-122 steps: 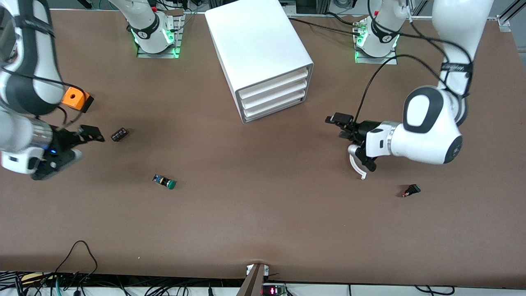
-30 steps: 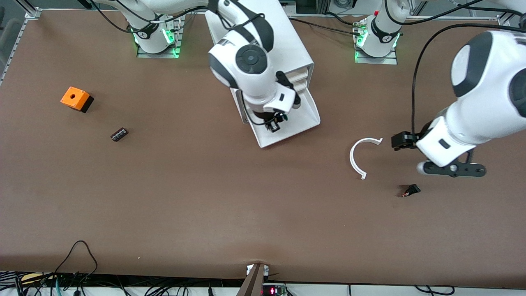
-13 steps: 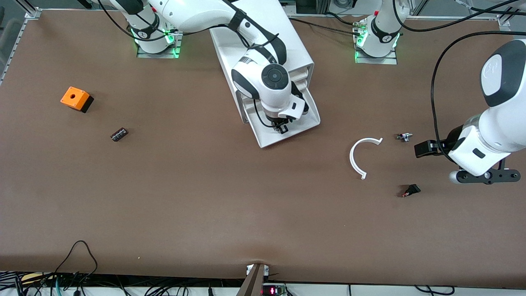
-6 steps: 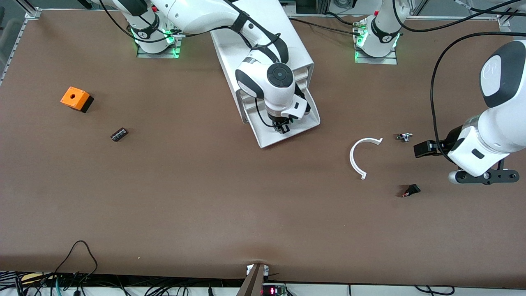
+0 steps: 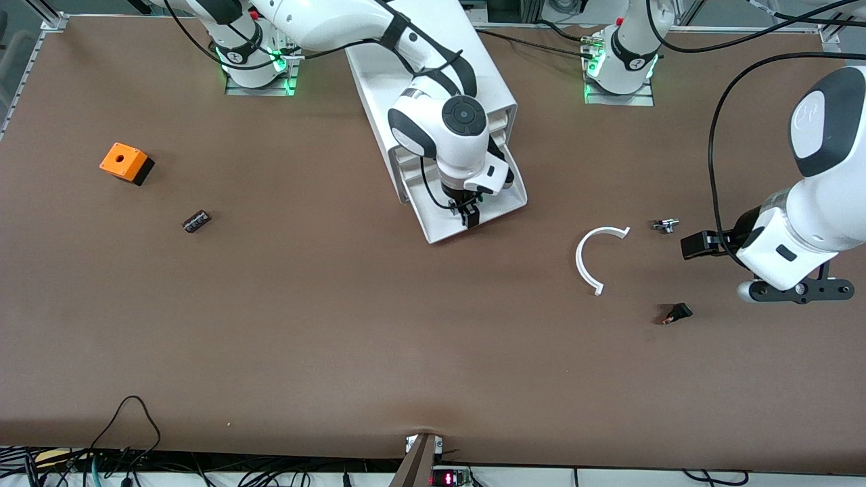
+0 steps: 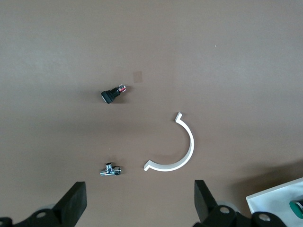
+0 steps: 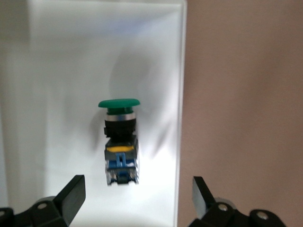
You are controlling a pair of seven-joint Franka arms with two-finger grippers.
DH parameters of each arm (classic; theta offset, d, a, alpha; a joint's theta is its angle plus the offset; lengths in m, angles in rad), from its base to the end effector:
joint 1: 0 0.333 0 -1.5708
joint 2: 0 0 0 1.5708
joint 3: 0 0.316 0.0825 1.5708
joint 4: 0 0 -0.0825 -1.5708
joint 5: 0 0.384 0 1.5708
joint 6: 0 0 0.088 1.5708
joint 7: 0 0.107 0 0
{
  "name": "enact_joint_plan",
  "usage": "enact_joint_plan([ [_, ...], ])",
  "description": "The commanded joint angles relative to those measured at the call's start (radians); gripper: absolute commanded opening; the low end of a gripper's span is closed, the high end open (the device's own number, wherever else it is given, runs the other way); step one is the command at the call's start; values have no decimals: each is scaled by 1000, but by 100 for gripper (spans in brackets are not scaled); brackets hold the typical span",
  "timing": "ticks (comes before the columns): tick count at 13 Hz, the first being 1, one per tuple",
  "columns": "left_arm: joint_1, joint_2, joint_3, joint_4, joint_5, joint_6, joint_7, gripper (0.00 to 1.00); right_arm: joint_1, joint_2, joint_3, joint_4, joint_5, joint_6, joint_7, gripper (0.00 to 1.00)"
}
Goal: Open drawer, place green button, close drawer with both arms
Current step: 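Open the right gripper to release the button in the drawer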
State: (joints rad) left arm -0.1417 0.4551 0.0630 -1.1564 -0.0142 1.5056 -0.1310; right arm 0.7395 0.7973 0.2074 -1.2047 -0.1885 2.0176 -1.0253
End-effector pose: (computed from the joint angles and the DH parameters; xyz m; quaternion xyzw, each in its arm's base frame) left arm 0.6730 -0.0645 0.5321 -0.9983 -0.0236 0.0515 0.0123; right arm 0.4855 0.5814 0.3113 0.5454 0.8380 0.0152 0.0127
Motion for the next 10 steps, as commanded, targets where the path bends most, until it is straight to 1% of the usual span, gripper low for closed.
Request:
enact_joint_plan([
  [1, 10, -1, -3, -9, -44, -10, -10, 100, 0, -18, 1, 112, -14, -115, 72, 100],
  [3, 13, -4, -2, -17, -44, -12, -10, 100, -2, -81, -6, 125, -22, -146, 204, 100],
  [5, 16, -9, -3, -17, -46, -13, -10, 100, -3, -137, -51, 125, -25, -158, 249, 100],
  [6, 16, -10, -3, -19, -44, -16, -12, 100, -3, -162, -59, 125, -26, -160, 272, 100],
  [10, 16, -22, -3, -43, -44, -18, -12, 100, -8, -265, -127, 123, -22, -178, 376, 100],
])
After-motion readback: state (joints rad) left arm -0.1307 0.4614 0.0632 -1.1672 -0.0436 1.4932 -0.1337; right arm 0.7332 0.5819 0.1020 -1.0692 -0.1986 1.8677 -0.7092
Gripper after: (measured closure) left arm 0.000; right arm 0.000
